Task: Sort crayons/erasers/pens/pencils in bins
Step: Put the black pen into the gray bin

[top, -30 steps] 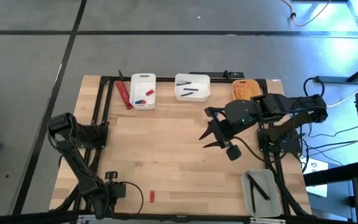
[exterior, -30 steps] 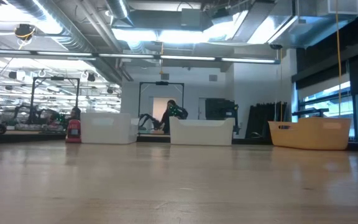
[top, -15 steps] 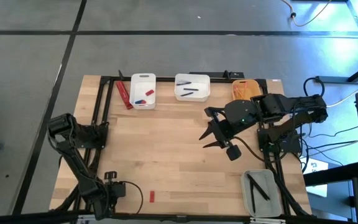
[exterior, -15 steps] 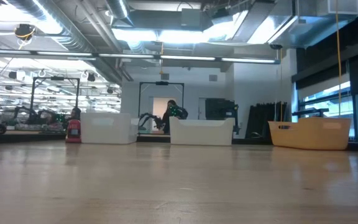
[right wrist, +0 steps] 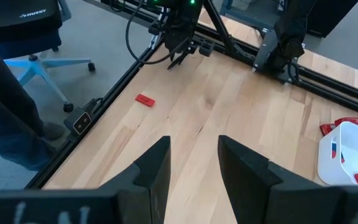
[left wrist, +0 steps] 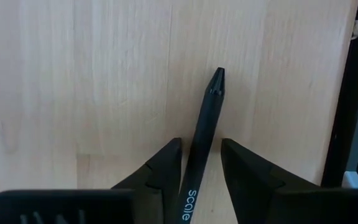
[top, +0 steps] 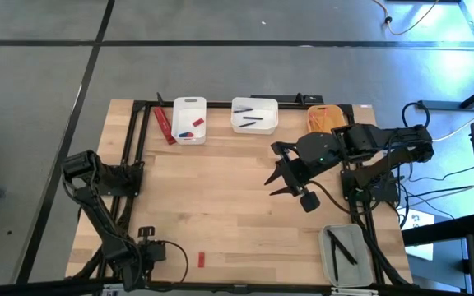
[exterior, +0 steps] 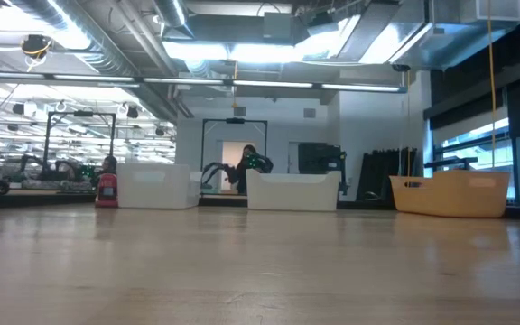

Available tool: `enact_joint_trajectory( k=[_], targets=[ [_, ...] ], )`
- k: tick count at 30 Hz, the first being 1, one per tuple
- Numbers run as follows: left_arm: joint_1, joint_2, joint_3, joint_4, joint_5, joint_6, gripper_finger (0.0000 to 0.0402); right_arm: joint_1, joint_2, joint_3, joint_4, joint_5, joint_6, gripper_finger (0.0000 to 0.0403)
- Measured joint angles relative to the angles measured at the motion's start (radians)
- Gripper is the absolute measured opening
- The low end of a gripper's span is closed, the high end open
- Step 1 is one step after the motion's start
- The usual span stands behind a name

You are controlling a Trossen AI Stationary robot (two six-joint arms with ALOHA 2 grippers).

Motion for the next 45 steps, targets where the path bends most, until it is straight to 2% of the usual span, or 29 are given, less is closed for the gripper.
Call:
enact_joint_trajectory(
  k=[18, 34, 45],
  targets=[
    [0.006, 0.0, -0.002, -0.006, 0.0, -0.012, 0.0017, 0.0, 0.0, 0.0, 0.0, 0.0, 0.0, 0.0136],
    [0.051, 0.005, 0.031, -0.033, 0.013, -0.041, 0.0012, 0.0, 0.0, 0.0, 0.0, 0.0, 0.0, 0.0136],
    [0.094, 0.006, 0.104, -0.079, -0.116, -0.038, 0.0012, 0.0, 0.0, 0.0, 0.0, 0.0, 0.0, 0.0136]
  ],
)
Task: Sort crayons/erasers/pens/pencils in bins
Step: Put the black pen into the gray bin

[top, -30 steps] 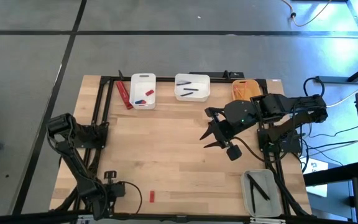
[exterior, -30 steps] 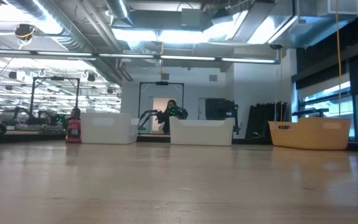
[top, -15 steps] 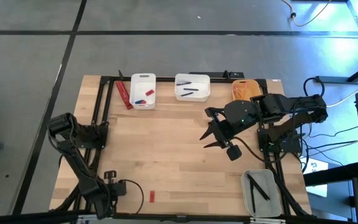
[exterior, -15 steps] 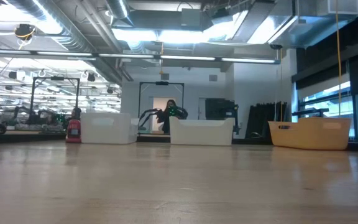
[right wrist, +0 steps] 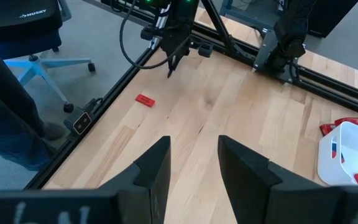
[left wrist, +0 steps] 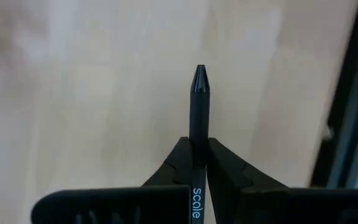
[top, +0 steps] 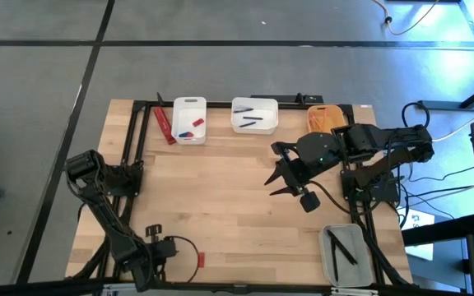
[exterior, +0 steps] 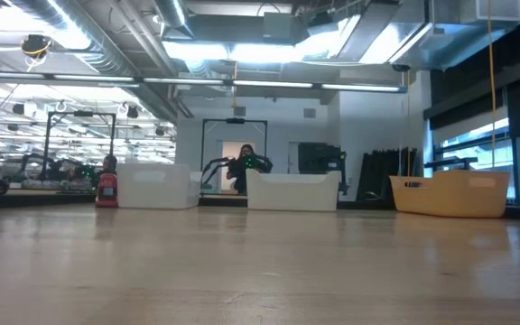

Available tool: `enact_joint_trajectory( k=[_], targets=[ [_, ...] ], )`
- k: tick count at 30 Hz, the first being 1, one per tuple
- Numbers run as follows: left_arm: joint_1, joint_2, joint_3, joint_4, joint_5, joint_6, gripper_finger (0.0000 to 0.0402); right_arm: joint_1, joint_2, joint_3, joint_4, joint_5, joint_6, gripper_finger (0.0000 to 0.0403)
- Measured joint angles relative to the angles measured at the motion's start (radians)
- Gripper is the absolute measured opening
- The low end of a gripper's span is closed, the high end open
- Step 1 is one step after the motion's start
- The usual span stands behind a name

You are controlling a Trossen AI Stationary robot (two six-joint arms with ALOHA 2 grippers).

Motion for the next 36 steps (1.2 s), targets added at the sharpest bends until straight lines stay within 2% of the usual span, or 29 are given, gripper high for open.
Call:
enact_joint_trajectory(
  k=[11, 15, 27, 36],
  targets=[
    [0.114, -0.014, 0.025, -0.012, -0.035, 0.143, 0.0012, 0.0, 0.0, 0.0, 0.0, 0.0, 0.0, 0.0136],
    [0.169, -0.04, 0.026, -0.014, -0.083, 0.227, 0.0012, 0.0, 0.0, 0.0, 0.0, 0.0, 0.0, 0.0136],
    [0.432, -0.141, 0.026, -0.003, -0.166, 0.67, 0.0012, 0.0, 0.0, 0.0, -0.064, 0.008, 0.0, 0.0136],
    [0.662, -0.142, 0.026, 0.187, -0.14, 1.001, 0.0012, 0.0, 0.0, 0.0, -0.175, 0.008, 0.032, 0.0136]
  ],
)
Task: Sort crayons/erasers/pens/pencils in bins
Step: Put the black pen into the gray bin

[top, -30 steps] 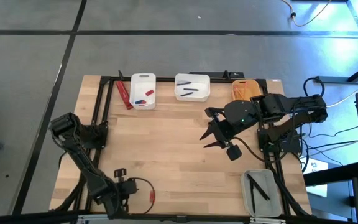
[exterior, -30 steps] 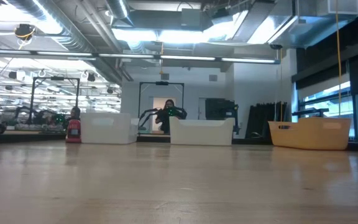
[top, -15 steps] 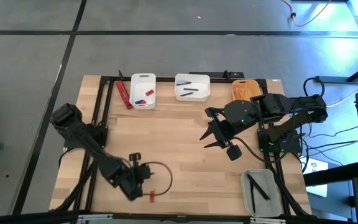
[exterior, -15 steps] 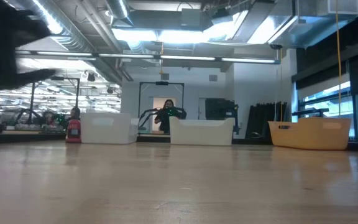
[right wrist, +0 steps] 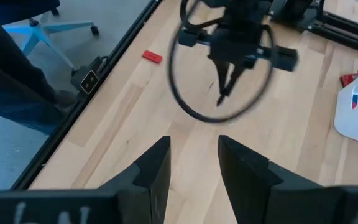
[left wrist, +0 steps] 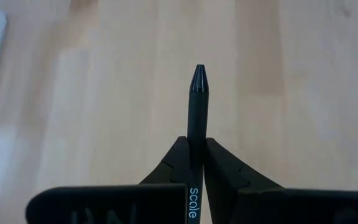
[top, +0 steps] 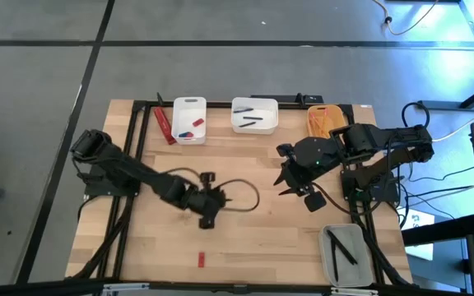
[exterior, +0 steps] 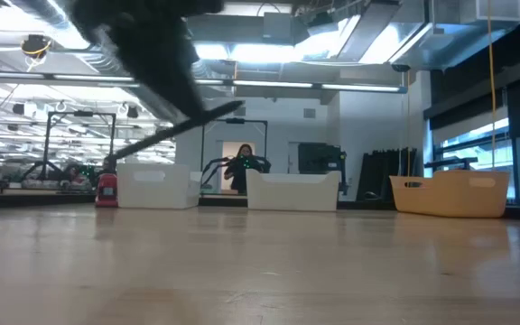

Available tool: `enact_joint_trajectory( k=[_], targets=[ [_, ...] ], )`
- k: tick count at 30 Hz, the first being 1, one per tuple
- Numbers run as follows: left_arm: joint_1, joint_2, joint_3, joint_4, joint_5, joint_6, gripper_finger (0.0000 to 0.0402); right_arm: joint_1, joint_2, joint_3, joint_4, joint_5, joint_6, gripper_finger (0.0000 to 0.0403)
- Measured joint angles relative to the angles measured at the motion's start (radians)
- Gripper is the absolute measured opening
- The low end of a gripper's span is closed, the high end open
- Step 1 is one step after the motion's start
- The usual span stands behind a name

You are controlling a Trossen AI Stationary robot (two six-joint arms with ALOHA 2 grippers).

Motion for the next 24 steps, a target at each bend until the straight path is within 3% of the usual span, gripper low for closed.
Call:
enact_joint_trajectory(
  k=[8, 24],
  targets=[
    [0.132, 0.041, 0.001, 0.206, 0.095, 0.149, 0.0012, 0.0, 0.0, 0.0, -0.004, 0.0, -0.001, 0.0136],
    [0.214, 0.152, 0.001, 0.302, 0.173, 0.091, 0.0013, 0.0, 0.0, 0.0, -0.017, 0.0, -0.002, 0.0136]
  ],
)
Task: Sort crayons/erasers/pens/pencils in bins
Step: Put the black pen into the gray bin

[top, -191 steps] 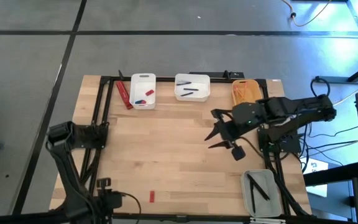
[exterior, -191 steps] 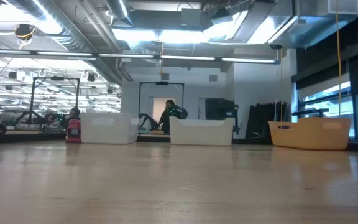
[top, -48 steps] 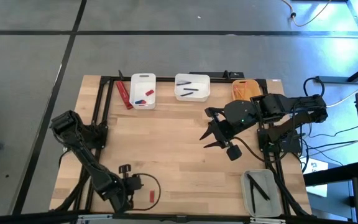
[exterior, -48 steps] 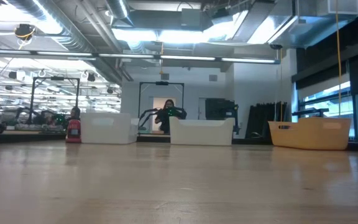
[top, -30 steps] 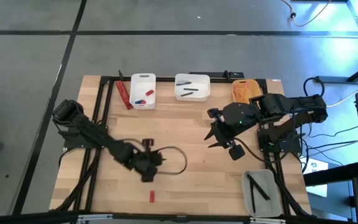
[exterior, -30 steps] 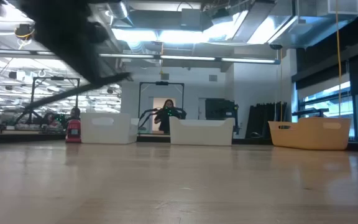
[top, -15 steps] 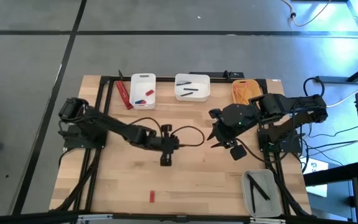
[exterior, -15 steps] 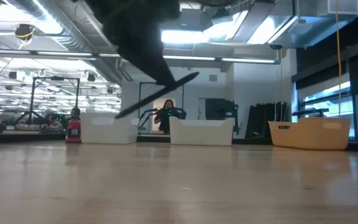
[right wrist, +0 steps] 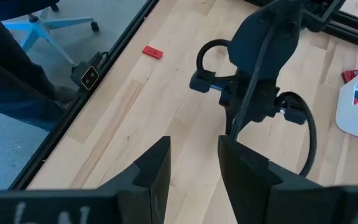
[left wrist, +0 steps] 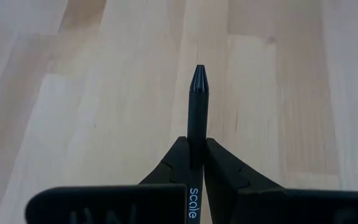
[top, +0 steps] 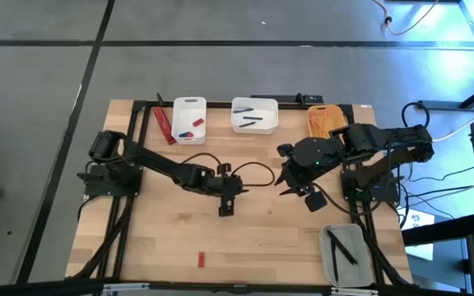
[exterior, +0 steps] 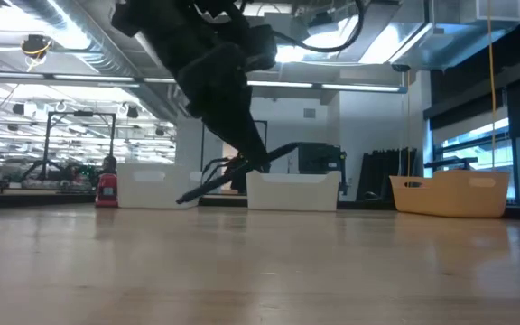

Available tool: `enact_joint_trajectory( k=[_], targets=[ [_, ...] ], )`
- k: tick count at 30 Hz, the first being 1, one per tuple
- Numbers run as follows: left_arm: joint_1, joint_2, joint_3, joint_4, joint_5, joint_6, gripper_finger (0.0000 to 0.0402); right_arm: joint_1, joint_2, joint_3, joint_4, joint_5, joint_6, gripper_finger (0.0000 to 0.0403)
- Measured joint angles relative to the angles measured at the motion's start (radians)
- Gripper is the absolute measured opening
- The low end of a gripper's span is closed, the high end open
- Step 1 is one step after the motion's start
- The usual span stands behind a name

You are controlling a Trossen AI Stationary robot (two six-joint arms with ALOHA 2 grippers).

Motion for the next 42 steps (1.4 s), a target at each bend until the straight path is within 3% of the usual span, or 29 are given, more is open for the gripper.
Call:
enact_joint_trajectory(
  k=[37, 42],
  targets=[
    [0.004, 0.025, 0.0, 0.016, -0.005, -0.004, 0.007, 0.0, 0.0, 0.0, -0.001, 0.0, 0.0, 0.0136],
    [-0.004, -0.02, -0.001, -0.012, -0.001, -0.053, 0.0071, 0.0, 0.0, 0.0, 0.0, -0.001, 0.0, 0.0136]
  ],
)
